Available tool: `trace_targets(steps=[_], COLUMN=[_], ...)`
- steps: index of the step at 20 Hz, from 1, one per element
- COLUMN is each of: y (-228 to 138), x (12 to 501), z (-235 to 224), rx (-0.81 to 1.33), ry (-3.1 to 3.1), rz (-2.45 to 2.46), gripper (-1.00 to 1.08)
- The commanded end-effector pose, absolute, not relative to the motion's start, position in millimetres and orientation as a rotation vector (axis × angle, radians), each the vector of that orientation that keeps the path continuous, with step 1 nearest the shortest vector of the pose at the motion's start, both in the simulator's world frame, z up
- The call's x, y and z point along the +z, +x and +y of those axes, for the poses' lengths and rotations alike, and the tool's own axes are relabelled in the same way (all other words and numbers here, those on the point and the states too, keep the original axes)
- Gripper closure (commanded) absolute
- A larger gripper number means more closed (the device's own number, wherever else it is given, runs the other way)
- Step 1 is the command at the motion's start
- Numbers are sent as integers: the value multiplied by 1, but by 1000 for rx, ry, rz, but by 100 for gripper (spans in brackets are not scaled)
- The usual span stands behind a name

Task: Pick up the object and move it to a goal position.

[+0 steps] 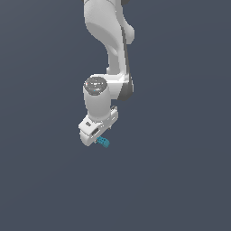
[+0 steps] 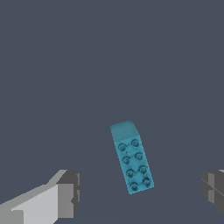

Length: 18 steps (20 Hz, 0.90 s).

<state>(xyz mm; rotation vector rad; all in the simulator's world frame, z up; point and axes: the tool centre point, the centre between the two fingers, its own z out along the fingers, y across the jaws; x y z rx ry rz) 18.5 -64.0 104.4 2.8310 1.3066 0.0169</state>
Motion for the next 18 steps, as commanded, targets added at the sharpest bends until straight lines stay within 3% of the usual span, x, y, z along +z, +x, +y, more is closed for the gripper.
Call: trace_targets(steps=[1, 18], y=[18, 15], x=[97, 73], z=[-68, -81], rx=[12, 0], ry=[2793, 2636], rz=[1397, 1709], gripper=[-92, -92])
